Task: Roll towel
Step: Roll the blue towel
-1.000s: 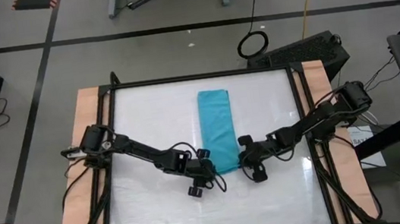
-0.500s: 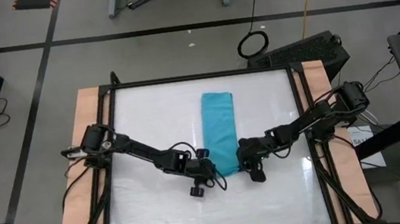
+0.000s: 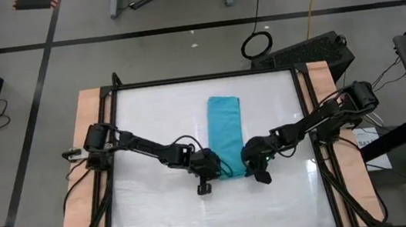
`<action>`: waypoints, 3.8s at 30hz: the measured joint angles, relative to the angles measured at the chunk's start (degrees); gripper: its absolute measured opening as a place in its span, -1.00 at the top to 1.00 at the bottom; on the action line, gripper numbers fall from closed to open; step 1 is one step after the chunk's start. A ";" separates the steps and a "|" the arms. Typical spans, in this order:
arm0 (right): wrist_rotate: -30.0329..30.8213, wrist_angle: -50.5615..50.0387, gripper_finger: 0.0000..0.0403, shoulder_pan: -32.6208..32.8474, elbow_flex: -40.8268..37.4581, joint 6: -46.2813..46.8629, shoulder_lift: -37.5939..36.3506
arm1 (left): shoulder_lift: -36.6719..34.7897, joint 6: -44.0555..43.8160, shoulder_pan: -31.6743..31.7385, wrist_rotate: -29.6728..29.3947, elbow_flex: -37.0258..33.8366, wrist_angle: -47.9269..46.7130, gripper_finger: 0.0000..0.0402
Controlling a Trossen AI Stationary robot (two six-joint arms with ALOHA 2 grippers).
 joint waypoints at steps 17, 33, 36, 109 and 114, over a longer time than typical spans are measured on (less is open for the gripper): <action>-9.57 -2.26 0.97 -4.95 0.05 14.69 -0.04 | 0.20 -24.82 7.00 21.95 -0.11 2.93 0.97; -9.45 -5.05 0.88 -7.33 0.14 16.80 -0.04 | 0.01 -29.95 7.94 21.88 0.02 0.37 0.96; -9.64 -6.20 0.75 -7.67 -0.10 14.37 0.03 | 0.01 -29.97 8.15 21.93 -0.11 -1.71 0.96; 21.62 -0.62 0.09 8.48 3.41 -25.32 2.93 | -0.06 -31.36 10.71 24.82 0.04 -1.71 0.57; 21.95 -0.70 0.09 8.46 3.41 -23.70 2.91 | -1.49 -30.86 10.71 25.92 0.17 -1.45 0.39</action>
